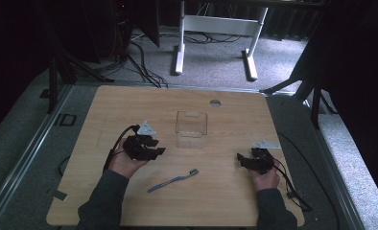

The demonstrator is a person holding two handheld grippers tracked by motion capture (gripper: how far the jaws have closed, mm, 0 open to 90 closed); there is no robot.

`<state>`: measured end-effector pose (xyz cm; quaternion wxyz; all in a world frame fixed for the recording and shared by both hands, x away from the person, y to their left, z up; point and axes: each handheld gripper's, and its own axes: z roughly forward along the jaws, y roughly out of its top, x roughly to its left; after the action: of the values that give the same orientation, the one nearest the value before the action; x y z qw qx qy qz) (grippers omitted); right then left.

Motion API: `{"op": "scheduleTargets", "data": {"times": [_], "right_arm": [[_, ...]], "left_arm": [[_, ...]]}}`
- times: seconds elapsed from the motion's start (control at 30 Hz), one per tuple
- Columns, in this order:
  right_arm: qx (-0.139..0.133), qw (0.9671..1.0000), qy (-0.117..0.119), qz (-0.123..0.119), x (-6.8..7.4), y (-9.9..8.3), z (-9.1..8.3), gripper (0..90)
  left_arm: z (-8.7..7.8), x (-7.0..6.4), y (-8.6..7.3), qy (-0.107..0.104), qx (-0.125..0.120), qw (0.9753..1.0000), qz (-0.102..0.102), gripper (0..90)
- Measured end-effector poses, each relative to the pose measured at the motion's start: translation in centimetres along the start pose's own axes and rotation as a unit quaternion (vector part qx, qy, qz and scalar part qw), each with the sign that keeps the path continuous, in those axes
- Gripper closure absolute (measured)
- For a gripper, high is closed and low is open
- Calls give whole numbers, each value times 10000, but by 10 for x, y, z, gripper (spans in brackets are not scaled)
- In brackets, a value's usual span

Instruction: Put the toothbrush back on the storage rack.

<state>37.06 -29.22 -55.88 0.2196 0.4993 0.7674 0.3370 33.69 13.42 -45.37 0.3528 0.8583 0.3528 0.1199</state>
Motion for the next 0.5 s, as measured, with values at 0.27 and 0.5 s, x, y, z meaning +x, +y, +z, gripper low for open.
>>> {"op": "scheduleTargets", "data": {"times": [0.27, 0.5], "right_arm": [[-2, 10000, 3, -10, 0, 0, 0, 286], [-2, 10000, 4, -9, 0, 0, 0, 286]], "left_arm": [[1, -2, 4, -48, 76, 9999, 70, 578], [2, -6, 9, -45, 122, 9999, 105, 581]]}}
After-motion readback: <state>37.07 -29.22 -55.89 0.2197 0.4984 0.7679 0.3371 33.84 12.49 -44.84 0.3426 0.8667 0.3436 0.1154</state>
